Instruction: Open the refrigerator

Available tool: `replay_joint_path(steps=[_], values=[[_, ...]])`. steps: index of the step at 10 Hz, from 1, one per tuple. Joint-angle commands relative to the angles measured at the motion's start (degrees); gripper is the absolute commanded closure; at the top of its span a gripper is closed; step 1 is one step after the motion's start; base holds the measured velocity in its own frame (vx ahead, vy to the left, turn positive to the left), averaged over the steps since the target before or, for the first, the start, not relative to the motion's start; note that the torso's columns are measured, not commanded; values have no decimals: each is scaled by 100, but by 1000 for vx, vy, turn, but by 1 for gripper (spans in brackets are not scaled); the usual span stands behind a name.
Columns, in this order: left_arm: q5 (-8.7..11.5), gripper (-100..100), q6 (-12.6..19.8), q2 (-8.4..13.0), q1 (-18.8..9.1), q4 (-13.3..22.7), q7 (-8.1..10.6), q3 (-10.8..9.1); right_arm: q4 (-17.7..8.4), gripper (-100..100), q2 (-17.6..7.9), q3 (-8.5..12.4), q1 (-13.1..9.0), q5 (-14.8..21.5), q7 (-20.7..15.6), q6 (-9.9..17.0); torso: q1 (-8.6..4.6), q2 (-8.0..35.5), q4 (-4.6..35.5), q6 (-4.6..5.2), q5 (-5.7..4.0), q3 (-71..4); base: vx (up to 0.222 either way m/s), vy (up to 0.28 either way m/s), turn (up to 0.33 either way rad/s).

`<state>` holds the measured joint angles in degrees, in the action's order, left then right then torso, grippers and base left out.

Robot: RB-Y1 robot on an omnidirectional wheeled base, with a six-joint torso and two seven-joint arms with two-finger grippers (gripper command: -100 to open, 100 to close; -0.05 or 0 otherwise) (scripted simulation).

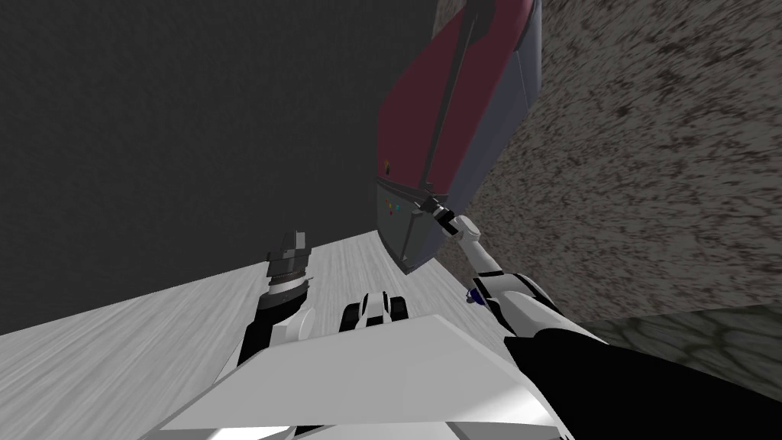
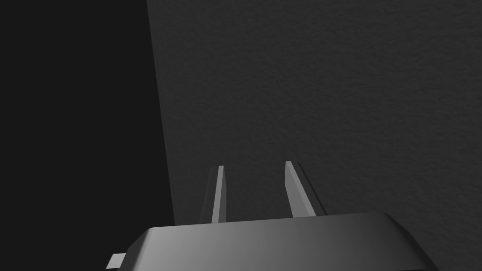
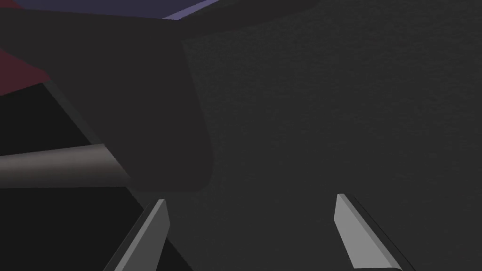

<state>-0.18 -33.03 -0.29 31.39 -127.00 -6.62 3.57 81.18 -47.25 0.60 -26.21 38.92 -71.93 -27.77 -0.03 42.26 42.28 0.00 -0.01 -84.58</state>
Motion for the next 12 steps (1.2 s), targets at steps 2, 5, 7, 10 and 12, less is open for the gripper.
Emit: replay_joint_path(steps=[2,5,7,10,12], values=[[0,0,0,0,0,0,0,0,-389,-100,-483,50,-255,289,-341,40,-8,8,3,1,-2,5,-3,66,-17],[0,0,0,1,0,0,0,-1,-551,-100,-724,70,-362,406,-462,61,-4,-2,-1,-2,-2,-1,5,36,-9],[0,0,0,1,0,0,0,-1,-610,-100,-808,45,-440,371,-323,45,-1,1,0,0,-1,1,31,23,28],[0,0,0,1,0,0,0,-1,-626,100,-789,88,-402,403,-384,172,-1,-17,-18,-13,-4,-13,10,67,-19],[0,0,0,-1,0,0,0,1,-683,100,-822,100,-397,440,-390,306,62,-38,-18,-27,23,-28,16,275,-49]])
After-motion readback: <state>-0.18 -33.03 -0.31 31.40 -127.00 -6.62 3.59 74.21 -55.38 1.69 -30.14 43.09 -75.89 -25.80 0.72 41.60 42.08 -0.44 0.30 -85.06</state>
